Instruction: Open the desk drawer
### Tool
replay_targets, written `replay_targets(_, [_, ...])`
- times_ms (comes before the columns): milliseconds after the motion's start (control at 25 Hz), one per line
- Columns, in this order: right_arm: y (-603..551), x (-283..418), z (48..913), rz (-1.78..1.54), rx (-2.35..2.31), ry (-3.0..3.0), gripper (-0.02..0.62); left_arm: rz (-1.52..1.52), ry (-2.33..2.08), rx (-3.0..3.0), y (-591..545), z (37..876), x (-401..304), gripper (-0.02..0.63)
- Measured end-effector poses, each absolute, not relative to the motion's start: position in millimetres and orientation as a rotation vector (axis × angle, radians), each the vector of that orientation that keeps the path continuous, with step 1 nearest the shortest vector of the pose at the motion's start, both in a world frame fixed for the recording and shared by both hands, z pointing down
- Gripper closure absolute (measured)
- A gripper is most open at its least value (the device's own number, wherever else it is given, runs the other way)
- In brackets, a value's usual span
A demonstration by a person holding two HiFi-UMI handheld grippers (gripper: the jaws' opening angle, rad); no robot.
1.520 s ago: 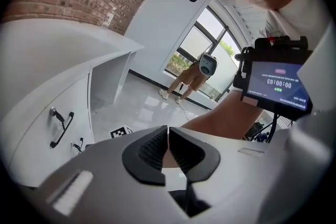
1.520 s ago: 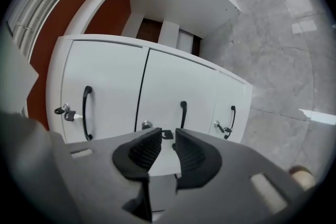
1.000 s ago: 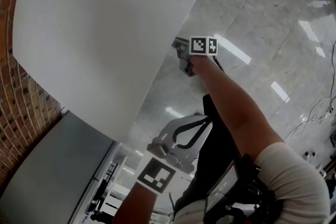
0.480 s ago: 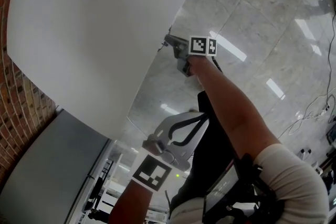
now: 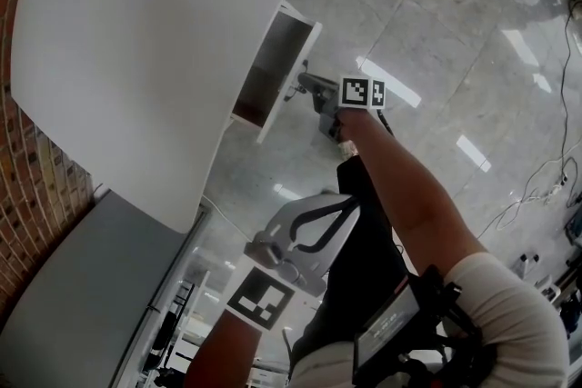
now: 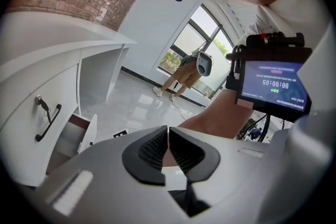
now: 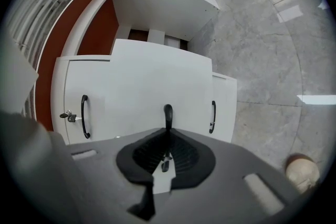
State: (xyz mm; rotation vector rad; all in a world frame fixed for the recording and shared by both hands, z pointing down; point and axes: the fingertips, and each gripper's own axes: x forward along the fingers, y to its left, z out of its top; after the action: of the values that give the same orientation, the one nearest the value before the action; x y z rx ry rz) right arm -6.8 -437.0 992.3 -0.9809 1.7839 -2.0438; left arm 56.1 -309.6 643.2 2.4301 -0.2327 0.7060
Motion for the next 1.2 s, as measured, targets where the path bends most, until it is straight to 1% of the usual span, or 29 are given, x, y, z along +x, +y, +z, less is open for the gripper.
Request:
replay_targets(640, [-434,-5,991,-2.051,-1.017,1.782,0.574,0.660,-0.266,2.438,-312,636,43,0.592])
replay_targets(720, [-432,-1,989,-2.045,-1.029,1.784,0.554,0.654,-0.263,2.441,-311,634,43,0.592])
replay_targets(800, [-428,6,987,-2.038,-1.053,1.780,0.549,0.646,-0.257,2.448,-310,630,42,0.592])
replay_targets(1200, [-396,41,929,-1.967,-1.171,1.889,0.549,0.589,-0.249,2.527,-280,572,49,0.592])
